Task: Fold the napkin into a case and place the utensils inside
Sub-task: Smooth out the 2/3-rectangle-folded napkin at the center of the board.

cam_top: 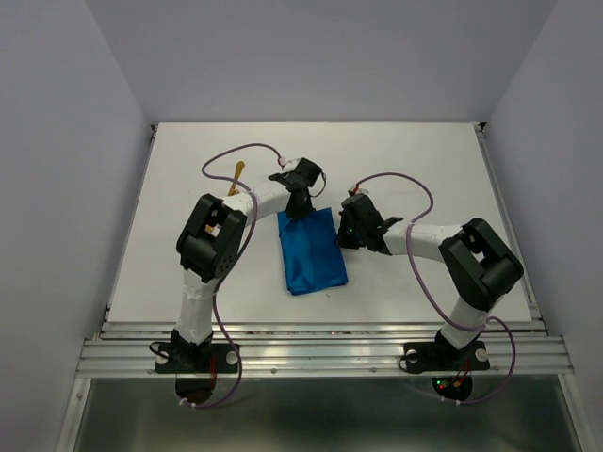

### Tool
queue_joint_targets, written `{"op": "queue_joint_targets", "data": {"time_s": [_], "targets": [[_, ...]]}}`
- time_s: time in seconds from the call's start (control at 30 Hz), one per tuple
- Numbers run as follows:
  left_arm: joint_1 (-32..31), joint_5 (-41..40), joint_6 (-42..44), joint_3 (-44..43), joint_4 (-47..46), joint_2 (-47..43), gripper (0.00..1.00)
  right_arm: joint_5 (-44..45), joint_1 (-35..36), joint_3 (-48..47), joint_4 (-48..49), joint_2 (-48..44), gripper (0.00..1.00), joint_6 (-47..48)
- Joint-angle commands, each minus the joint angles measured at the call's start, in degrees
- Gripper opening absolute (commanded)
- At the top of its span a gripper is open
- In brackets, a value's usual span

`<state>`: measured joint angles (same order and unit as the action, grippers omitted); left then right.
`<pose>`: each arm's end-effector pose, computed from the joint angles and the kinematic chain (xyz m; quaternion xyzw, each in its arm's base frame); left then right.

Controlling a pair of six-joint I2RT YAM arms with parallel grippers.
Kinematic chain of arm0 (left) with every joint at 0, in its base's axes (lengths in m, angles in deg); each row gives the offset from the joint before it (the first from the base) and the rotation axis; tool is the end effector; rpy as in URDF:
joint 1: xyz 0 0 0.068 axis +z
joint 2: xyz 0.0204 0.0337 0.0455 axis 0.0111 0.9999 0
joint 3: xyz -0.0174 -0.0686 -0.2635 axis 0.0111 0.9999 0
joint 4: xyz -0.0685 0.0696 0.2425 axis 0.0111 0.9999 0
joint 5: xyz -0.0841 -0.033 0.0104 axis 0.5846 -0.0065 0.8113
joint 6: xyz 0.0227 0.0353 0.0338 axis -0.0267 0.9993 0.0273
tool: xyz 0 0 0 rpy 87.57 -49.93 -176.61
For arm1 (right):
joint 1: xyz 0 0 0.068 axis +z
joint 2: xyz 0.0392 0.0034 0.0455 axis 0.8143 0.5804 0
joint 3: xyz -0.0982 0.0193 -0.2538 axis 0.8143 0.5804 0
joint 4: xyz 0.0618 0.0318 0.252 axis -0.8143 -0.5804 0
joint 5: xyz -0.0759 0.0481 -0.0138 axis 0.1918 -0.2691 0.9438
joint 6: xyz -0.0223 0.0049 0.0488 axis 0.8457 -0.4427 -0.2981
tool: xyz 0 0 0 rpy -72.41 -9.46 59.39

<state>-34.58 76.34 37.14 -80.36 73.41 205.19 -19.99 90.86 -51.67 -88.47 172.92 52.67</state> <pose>0.3715 -0.2539 0.1751 -0.0580 0.9454 -0.1119 0.3005 0.2782 0.2005 0.1525 0.0144 0.9357 0.1695 0.3092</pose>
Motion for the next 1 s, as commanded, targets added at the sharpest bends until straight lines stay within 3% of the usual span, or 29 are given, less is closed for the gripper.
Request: {"op": "queue_joint_targets", "data": {"time_s": [0.0, 0.3, 0.97], "targets": [[0.8, -2.2, 0.4, 2.9, 1.4, -2.6, 0.11, 1.4, -0.4, 1.4, -2.7, -1.2, 0.01, 0.4], [0.8, -2.1, 1.0, 3.1, 1.4, -3.8, 0.30, 1.4, -0.4, 1.3, -3.1, -1.3, 0.01, 0.4], [0.7, 0.3, 3.4, 1.5, 1.8, -8.6, 0.30, 2.1, -0.4, 1.3, -3.9, -2.2, 0.01, 0.5]]}}
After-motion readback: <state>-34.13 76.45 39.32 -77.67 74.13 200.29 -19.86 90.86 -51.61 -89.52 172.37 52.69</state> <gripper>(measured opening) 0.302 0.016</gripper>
